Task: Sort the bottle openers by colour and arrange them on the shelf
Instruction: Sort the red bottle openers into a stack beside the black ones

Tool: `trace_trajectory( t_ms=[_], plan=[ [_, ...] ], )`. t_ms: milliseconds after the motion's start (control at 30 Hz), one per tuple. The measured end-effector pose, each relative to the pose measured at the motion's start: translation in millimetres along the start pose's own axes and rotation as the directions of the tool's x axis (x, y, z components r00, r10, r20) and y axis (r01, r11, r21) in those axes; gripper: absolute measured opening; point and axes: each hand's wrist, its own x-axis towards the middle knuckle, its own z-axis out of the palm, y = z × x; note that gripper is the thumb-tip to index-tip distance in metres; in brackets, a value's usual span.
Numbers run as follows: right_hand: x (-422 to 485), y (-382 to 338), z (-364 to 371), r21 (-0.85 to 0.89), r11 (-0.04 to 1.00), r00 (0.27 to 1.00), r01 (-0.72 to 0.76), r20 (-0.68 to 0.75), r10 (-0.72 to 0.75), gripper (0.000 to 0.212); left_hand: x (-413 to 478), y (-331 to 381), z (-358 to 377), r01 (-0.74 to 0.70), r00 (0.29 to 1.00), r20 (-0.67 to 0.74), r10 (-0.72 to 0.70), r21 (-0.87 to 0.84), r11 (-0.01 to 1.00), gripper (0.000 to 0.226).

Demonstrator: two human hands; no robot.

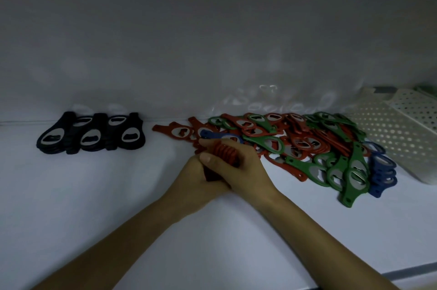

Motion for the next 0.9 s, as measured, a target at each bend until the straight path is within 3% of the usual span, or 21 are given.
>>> trace_trajectory(
  t_ms=[100, 267, 400, 467, 633, 733, 800, 900],
  plan=[
    [0, 0, -2, 0.003, 1.000, 1.000, -0.006, 0.029, 0.006, 0.024, 0, -3, 1, -0.005, 1.000, 0.001, 0.005, 0.020, 1.000, 0.042],
    [2, -3, 1, 0.004, 1.000, 1.000, 0.000, 0.024, 0.000, 0.017, 1, -11, 2, 0.004, 0.999, -0.049, 0.001, 0.086, 0.996, 0.041],
    [8, -6, 11, 0.115, 0.992, 0.999, -0.049, 0.021, 0.047, 0.038, 1, -5, -3, 0.047, 0.997, -0.064, -0.038, 0.146, 0.988, 0.037],
    [12, -9, 19, 0.175, 0.980, 0.995, -0.091, -0.014, 0.095, 0.025, -8, -1, -11, 0.063, 0.995, -0.084, -0.045, 0.232, 0.971, 0.038],
    [30, -28, 58, 0.555, 0.768, 0.937, -0.318, 0.063, 0.342, 0.017, -62, 12, -42, 0.070, 0.926, -0.341, 0.159, 0.570, 0.818, 0.047],
    [33, -42, 103, 0.599, 0.653, 0.880, -0.463, 0.222, 0.420, 0.024, -92, 24, -67, 0.149, 0.837, -0.458, 0.298, 0.717, 0.681, 0.035],
    [35, -49, 133, 0.541, 0.665, 0.857, -0.515, 0.314, 0.408, 0.024, -110, 33, -88, 0.273, 0.780, -0.567, 0.265, 0.689, 0.671, 0.021],
    [39, -62, 171, 0.330, 0.784, 0.823, -0.526, 0.429, 0.372, 0.023, -139, 42, -125, 0.375, 0.713, -0.701, 0.005, 0.388, 0.842, 0.010]
  ],
)
